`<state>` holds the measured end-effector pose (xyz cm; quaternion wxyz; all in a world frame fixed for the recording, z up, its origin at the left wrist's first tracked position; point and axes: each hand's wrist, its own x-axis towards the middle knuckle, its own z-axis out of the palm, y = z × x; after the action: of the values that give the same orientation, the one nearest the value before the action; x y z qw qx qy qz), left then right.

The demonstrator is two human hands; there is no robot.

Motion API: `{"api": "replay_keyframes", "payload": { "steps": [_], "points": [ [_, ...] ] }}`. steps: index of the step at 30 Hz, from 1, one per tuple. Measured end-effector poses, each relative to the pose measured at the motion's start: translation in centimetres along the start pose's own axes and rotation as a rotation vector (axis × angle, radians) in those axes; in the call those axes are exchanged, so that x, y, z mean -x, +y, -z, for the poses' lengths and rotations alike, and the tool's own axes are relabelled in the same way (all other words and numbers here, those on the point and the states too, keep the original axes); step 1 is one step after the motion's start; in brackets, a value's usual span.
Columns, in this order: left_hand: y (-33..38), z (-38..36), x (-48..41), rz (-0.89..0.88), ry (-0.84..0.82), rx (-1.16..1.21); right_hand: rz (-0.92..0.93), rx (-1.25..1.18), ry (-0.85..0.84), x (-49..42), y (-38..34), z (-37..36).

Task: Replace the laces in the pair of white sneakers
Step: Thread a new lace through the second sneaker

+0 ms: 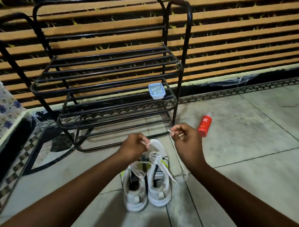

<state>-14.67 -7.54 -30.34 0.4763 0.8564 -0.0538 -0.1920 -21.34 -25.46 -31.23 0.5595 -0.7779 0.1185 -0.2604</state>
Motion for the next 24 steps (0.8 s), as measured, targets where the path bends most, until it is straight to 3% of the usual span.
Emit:
{"api": "replay_keyframes", "payload": {
  "steps": [4,8,11,14,24],
  "points": [
    [-3.0,-1.8,-1.4,-0.122,-0.065,-0.288,-0.052,0.191,-0.074,1.8,4.4,-0.6],
    [-5.1,-3.2,-2.7,-0.187,-0.107,-0.396,-0.106,0.235,-0.155,3.9,7.5,-1.7],
    [-6.4,-4.0,-3.7,-0.205,-0.143,-0.431,-0.149,0.206,-0.206,5.3,9.0,-2.8],
    [-7.1,-4.4,-4.4,-0.21,-0.132,-0.426,-0.026,0.335,-0.256,6.1,10.5,-3.7],
    [-7.8,-4.4,-5.7,-0.218,-0.164,-0.453,0.023,0.37,-0.25,6.7,12.0,-4.6]
  ]
}}
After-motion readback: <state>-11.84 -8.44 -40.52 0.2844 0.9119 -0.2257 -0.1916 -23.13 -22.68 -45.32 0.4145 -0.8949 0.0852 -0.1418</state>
